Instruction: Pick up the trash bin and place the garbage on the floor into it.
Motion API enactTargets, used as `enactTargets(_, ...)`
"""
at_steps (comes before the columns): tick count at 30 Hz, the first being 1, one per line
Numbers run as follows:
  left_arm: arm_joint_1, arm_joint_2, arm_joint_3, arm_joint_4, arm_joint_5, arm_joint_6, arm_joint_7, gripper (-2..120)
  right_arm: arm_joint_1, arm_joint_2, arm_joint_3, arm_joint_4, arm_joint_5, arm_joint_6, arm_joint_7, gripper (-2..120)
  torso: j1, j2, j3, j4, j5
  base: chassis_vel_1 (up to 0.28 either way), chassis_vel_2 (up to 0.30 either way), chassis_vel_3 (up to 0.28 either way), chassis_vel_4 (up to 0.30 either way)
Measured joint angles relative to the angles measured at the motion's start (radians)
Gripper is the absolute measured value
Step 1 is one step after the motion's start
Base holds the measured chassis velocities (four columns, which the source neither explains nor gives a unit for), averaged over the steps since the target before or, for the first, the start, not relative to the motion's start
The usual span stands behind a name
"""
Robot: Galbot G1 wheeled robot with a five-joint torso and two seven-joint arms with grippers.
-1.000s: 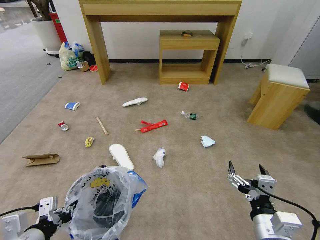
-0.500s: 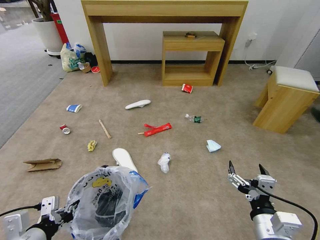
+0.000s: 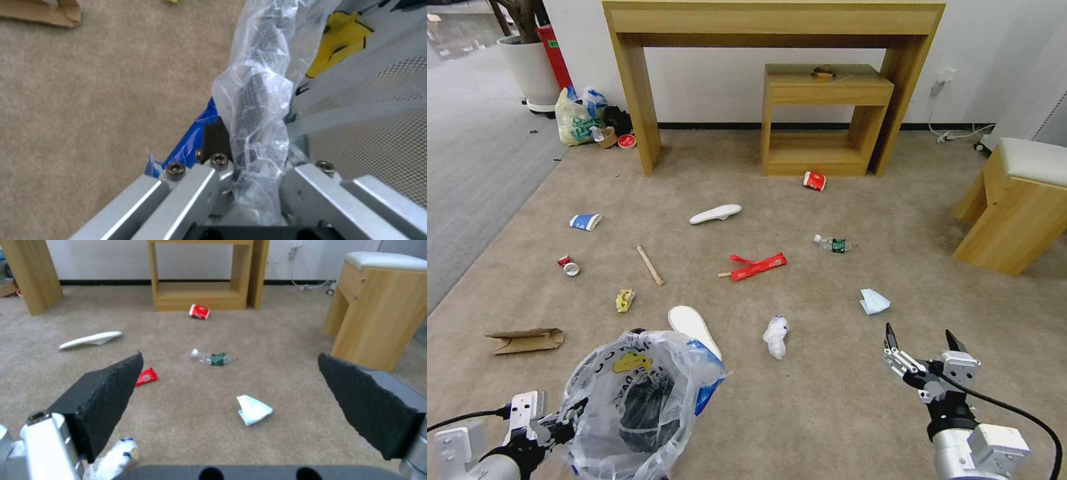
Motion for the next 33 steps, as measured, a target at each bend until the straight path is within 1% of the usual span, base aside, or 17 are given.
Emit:
enactTargets(13,-0.005,0.0,0.002,-0.006,-0.016,0.0,0.012,0,-0.004,-0.002,-0.004,-0.006,-0.014,0.009,-0.003,100,0.0,0.0,0.0,0.0001,0.0002,0.008,0.169,-0.003,-0.172)
enactTargets(16,-0.007,-0.001,0.003,-0.006,-0.016,0.0,0.012,0,-0.004,-0.003,-0.004,-0.007,-0.016,0.009,-0.004,100,0.0,0.0,0.0,0.0001,-0.0002,-0.019,0.196,0.018,-0.189)
enactTargets(17,-0.008,-0.001,0.003,-0.005,-0.016,0.0,0.012,0,-0.003,-0.003,-0.004,-0.01,-0.016,0.007,-0.004,100,0.0,0.0,0.0,0.0001,0.0002,-0.026,0.227,0.007,-0.211)
enactTargets(20,-0.013,-0.001,0.001,0.003,-0.012,0.0,0.012,0,0.002,-0.003,-0.003,-0.02,-0.015,-0.003,-0.003,100,0.0,0.0,0.0,0.0001,-0.0003,-0.016,0.21,0.032,-0.194)
enactTargets(23,-0.017,-0.002,-0.003,0.01,-0.011,0.0,0.01,0,0.015,0.0,0.006,-0.038,-0.009,-0.025,-0.006,100,0.0,0.0,0.0,0.0001,-0.0001,-0.018,0.156,0.039,-0.11)
enactTargets(26,-0.021,-0.002,-0.005,0.019,-0.012,0.0,0.005,0,0.058,0.0,0.031,-0.083,0.005,-0.072,-0.028,100,0.0,0.0,0.0,0.0,0.0001,-0.013,0.041,0.016,-0.041)
enactTargets(28,-0.021,-0.002,-0.006,0.022,-0.013,0.0,0.005,0,0.069,-0.001,0.036,-0.092,0.009,-0.082,-0.036,100,0.0,0.0,0.0,0.0001,0.0003,0.0,0.0,0.0,0.0)
enactTargets(29,-0.024,0.0,-0.007,0.025,-0.015,0.0,0.004,0,0.093,-0.007,0.045,-0.114,0.024,-0.11,-0.05,100,0.0,0.0,0.0,0.0001,0.0002,0.006,-0.027,-0.007,0.052)
enactTargets(31,-0.026,0.004,-0.007,0.026,-0.017,0.0,0.004,0,0.104,-0.011,0.047,-0.126,0.035,-0.123,-0.053,100,0.0,0.0,0.0,0.0001,0.0001,0.019,-0.015,-0.007,0.052)
enactTargets(32,-0.031,0.009,-0.005,0.028,-0.02,0.0,0.004,0,0.117,-0.019,0.049,-0.143,0.049,-0.139,-0.055,100,0.0,0.0,0.0,0.0004,0.0002,0.0,0.0,0.0,0.0)
enactTargets(33,-0.04,0.018,0.0,0.031,-0.021,0.0,0.004,0,0.133,-0.031,0.051,-0.173,0.065,-0.158,-0.065,100,0.0,0.0,0.0,0.0002,0.0002,0.0,0.0,0.0,0.0)
